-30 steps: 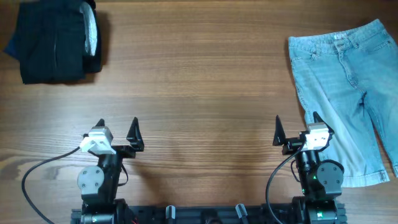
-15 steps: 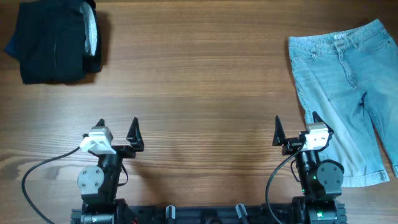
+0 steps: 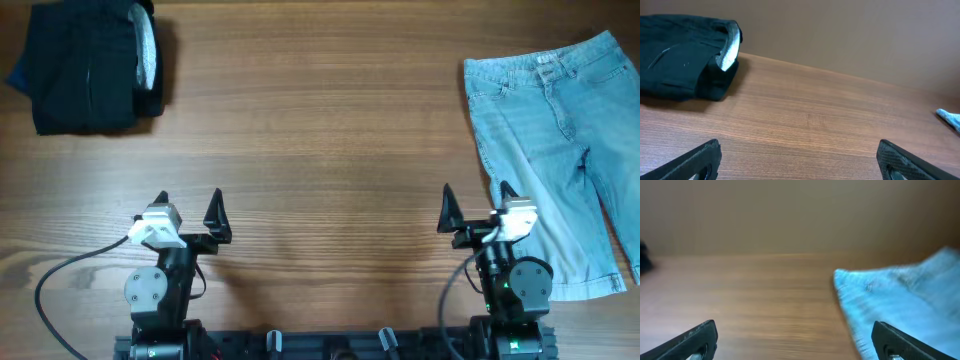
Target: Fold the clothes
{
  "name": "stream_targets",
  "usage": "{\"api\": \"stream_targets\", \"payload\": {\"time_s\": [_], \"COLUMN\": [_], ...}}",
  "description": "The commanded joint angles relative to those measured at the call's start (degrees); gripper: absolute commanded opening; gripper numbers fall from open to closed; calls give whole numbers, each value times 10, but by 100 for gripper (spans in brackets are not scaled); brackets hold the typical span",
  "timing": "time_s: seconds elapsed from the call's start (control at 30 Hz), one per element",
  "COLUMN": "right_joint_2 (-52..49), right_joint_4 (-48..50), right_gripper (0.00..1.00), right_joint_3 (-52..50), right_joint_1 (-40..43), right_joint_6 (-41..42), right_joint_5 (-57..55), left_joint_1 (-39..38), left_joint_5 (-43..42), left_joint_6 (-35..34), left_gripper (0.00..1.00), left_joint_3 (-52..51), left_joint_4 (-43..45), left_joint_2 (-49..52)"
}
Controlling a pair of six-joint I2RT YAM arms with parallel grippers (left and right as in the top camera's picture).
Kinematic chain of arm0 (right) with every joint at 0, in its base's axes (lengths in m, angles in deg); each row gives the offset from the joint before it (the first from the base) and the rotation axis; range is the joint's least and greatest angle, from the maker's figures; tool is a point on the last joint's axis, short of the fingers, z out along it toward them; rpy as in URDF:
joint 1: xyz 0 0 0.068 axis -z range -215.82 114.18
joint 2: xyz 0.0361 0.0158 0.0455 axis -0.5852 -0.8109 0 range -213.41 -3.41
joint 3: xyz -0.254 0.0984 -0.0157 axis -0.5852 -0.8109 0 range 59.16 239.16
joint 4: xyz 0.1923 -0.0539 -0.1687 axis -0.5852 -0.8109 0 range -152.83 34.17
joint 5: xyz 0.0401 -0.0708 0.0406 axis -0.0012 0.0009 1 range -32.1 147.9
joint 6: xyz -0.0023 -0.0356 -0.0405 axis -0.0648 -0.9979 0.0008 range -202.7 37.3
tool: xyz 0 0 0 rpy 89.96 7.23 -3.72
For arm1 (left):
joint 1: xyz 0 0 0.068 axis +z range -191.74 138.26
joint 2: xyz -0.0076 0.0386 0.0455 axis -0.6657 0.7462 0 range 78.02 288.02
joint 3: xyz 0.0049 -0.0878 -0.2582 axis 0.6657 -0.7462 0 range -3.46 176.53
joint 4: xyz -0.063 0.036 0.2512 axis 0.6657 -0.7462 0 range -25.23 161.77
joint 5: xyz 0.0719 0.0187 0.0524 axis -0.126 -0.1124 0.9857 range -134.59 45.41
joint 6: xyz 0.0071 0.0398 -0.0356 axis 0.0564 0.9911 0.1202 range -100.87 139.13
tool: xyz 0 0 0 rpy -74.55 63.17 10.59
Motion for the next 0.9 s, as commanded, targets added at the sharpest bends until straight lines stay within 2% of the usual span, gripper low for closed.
{"api": "stream_targets", "payload": {"time_s": [0.0, 0.1, 0.13, 0.17, 0.23, 0.33, 0.4, 0.53, 0.67, 0.87], "right_joint_2": [-6, -7, -7, -7, -12, -70, -156, -478, -679, -881], "right_joint_4": [2, 5, 6, 15, 56, 56, 53, 22, -62, -130], "right_gripper": [100, 100, 100, 100, 100, 100, 100, 100, 100, 99], "right_joint_3": [-1, -1, 0, 0, 4, 66, 128, 345, 507, 670], "right_joint_1": [-2, -2, -2, -2, -2, -2, -2, -2, -2, 35], "right_joint_6": [351, 529, 548, 527, 419, 281, 216, 96, 43, 18], "right_joint_5": [8, -16, -17, -17, -4, -8, -11, -13, -62, -99], "left_joint_1": [-1, -1, -1, -1, -1, -1, -1, -1, -1, -1], "left_joint_5": [-12, -12, -12, -12, -12, -12, -12, -12, -12, -12], "left_joint_6": [-9, -9, -9, -9, -9, -9, -9, -9, -9, -9], "left_gripper": [100, 100, 100, 100, 100, 100, 100, 100, 100, 100], "left_joint_3": [-1, -1, -1, -1, -1, -1, -1, -1, -1, -1], "left_joint_4": [-5, -5, -5, -5, -5, -5, -5, -5, -5, -5], "left_joint_2": [1, 1, 1, 1, 1, 1, 1, 1, 1, 1]}}
